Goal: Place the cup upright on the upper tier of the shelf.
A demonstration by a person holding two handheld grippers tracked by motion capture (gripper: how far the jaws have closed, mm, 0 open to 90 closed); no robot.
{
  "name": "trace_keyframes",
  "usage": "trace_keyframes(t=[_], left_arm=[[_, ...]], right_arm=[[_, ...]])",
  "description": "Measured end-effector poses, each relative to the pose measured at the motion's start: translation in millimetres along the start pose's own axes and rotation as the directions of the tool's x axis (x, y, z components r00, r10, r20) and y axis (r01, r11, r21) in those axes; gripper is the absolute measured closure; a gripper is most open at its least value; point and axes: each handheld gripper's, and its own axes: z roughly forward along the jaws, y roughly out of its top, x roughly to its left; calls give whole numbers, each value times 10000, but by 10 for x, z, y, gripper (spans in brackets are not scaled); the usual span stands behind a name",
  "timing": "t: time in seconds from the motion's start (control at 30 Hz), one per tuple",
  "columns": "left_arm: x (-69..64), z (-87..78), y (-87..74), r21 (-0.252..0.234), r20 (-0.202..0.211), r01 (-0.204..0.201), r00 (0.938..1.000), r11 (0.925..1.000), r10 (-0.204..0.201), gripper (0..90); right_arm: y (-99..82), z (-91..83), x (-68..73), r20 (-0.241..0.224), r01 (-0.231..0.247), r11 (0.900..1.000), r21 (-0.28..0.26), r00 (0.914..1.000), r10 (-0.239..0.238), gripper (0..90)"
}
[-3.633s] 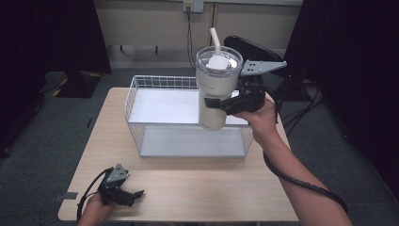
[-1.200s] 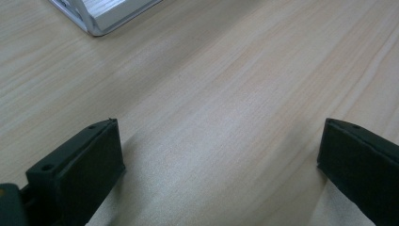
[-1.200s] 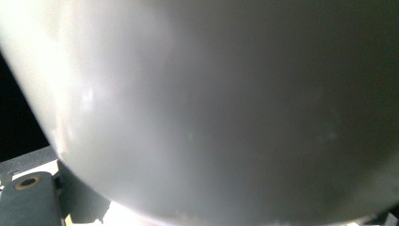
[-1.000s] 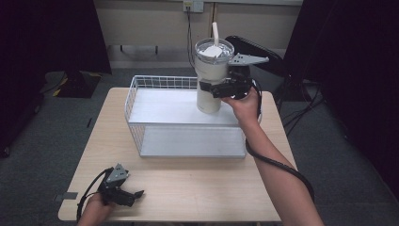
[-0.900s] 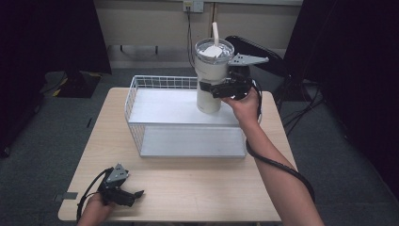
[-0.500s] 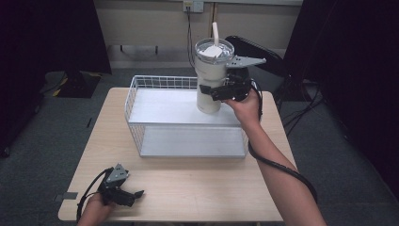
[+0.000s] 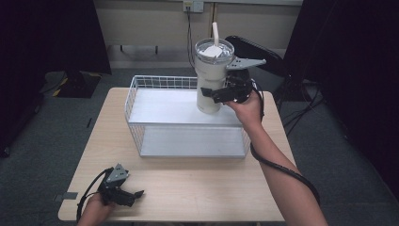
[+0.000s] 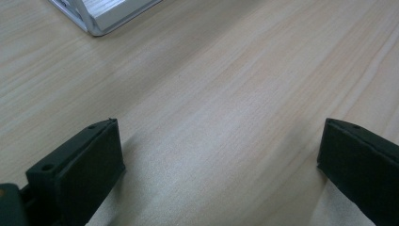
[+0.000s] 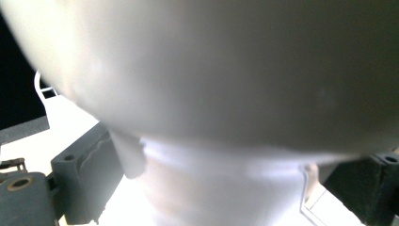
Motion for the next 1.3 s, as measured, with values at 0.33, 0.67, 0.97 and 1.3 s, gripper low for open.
trace_keyframes(t=[0.33,0.67,0.97,1.3], left_arm=[[0,1,0,-3,-8,4,10000,10000,-4,0],[0,1,0,-4,-13,-2,10000,10000,2,0],[0,1,0,-6,-11,1,10000,10000,-1,0],[-1,2,-1,-5,6,17,10000,10000,-17,0]], right_arm=[[-83,-109,18,201,211,9996,178,9996,-215,76],[-155,-248,40,-28,264,9989,389,9996,-263,76],[-179,-338,119,-298,480,9980,399,9985,-469,76],[-200,-450,218,-723,651,9975,282,9954,-630,77]])
